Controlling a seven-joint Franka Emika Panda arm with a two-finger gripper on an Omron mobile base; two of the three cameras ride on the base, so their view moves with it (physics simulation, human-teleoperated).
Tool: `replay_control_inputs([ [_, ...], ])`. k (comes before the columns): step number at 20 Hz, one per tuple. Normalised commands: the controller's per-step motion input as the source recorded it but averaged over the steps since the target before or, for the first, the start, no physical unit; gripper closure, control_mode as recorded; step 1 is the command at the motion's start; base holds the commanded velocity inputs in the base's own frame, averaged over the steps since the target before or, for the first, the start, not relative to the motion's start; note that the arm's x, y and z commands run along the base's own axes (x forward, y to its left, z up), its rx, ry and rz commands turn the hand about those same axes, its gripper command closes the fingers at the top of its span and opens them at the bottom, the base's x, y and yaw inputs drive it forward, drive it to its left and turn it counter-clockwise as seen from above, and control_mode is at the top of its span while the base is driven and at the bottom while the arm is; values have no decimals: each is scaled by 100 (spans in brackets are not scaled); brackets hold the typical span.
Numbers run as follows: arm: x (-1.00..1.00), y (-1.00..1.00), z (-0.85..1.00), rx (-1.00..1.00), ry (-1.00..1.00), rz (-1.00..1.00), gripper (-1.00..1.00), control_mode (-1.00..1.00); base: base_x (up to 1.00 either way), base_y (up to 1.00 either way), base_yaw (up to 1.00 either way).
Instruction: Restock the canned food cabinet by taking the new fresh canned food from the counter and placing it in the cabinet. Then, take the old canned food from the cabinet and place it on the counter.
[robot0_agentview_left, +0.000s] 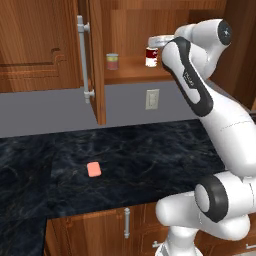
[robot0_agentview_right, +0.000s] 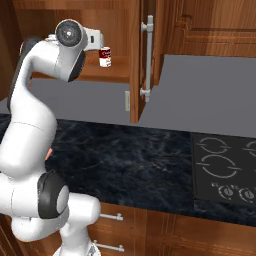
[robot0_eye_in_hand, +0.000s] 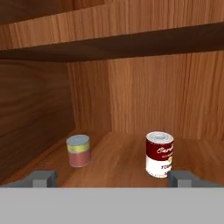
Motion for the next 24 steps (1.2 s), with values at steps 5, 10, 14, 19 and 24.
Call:
replay_control_inputs([
  [5,-55,79,-1,-24,16,10,-100,-100,0,0,0],
  [10,-6,60,-9,-32,24,1,-100,-100,0,0,0],
  [14,2,0,-18,-2,17,0,-100,-100,0,0,0],
  [19,20,4,-64,-4,8,-1,-100,-100,0,0,0],
  [24,35,18,-50,1,0,-6,-100,-100,0,0,0],
])
